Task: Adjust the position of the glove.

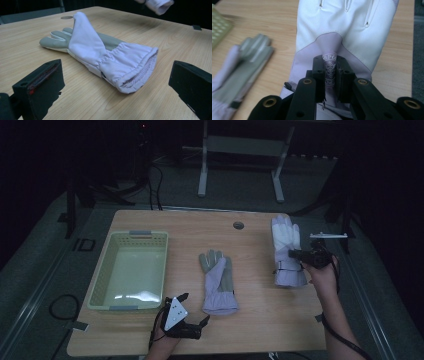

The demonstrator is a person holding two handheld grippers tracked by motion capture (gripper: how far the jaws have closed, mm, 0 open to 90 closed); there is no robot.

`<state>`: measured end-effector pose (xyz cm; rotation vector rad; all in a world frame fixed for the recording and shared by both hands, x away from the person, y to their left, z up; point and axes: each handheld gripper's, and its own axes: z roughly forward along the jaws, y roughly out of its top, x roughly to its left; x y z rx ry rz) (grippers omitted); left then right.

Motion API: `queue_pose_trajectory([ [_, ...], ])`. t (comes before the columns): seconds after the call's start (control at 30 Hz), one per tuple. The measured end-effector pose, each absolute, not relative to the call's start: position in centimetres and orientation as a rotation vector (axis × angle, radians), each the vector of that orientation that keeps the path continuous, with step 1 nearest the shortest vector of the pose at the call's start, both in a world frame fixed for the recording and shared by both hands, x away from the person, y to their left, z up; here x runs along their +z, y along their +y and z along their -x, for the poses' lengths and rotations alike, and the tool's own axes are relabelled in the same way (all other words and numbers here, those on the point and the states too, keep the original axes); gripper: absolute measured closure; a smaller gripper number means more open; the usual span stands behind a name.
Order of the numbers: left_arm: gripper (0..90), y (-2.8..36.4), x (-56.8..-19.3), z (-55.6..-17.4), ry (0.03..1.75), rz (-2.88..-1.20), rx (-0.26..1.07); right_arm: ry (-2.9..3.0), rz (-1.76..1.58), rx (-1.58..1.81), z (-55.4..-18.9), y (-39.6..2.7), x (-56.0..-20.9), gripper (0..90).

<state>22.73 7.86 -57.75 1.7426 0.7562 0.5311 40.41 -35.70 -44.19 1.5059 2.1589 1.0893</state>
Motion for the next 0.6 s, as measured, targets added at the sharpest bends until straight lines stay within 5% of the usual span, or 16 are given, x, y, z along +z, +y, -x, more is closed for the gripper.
queue_pose_trajectory([
  [0.6,0.1,7.9,-57.8,-22.7,0.748,-1.739,0.519,2.130,-1.551,1.030,-31.3,-33.2,-47.2,79.6],
])
